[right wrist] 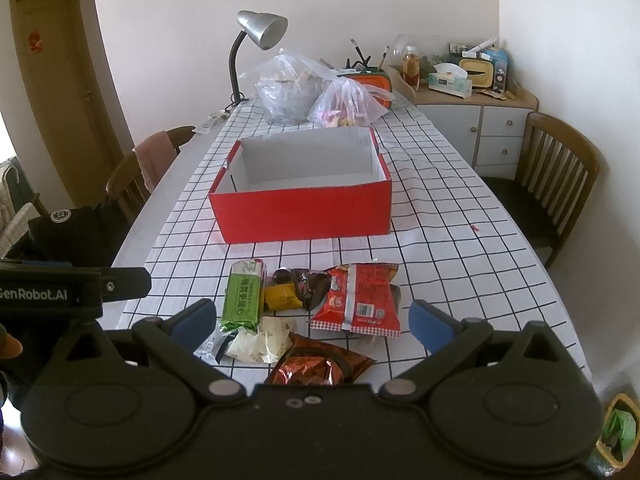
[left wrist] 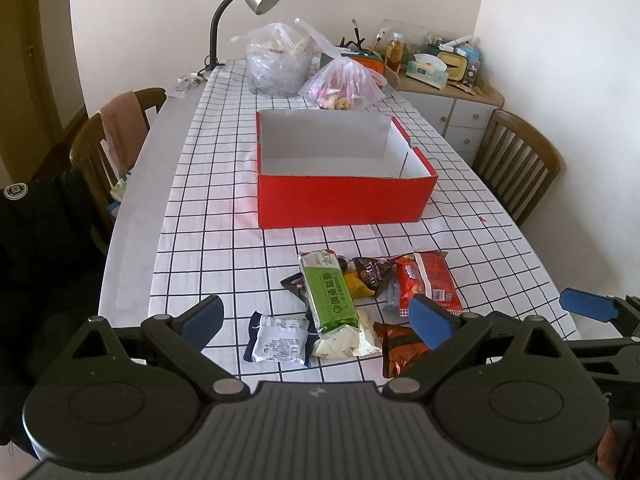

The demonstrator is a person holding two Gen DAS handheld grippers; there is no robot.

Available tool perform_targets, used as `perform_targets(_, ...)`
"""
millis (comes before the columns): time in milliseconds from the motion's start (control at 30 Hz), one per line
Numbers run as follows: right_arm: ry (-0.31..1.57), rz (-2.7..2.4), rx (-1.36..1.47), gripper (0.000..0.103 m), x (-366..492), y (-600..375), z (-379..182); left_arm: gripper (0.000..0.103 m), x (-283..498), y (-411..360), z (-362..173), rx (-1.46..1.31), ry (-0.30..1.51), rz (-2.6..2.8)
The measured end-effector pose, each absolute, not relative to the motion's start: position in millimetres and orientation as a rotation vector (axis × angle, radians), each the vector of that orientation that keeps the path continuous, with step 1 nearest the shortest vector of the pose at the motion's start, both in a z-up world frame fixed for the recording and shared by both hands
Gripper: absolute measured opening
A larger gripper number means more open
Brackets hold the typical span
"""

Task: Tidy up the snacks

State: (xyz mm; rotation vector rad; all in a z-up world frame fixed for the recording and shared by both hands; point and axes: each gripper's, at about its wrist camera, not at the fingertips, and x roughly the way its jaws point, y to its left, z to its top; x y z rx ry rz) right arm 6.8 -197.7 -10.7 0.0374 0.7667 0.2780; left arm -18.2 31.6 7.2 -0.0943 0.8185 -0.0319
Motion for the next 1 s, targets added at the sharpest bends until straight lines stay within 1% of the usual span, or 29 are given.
perform_targets(633,0.780,0.267,0.024,0.103,-0.2,-202.5,-15.2,0.100,-17.0,23.6,-2.0,-0.090,0.839,-0.099)
perform_targets(1000,0.871,0.318,0.052,0.101,18.6,-203.3,-47.1,0.100,-5.1,28.4,-25.2,-0.104,0.899,-0.070)
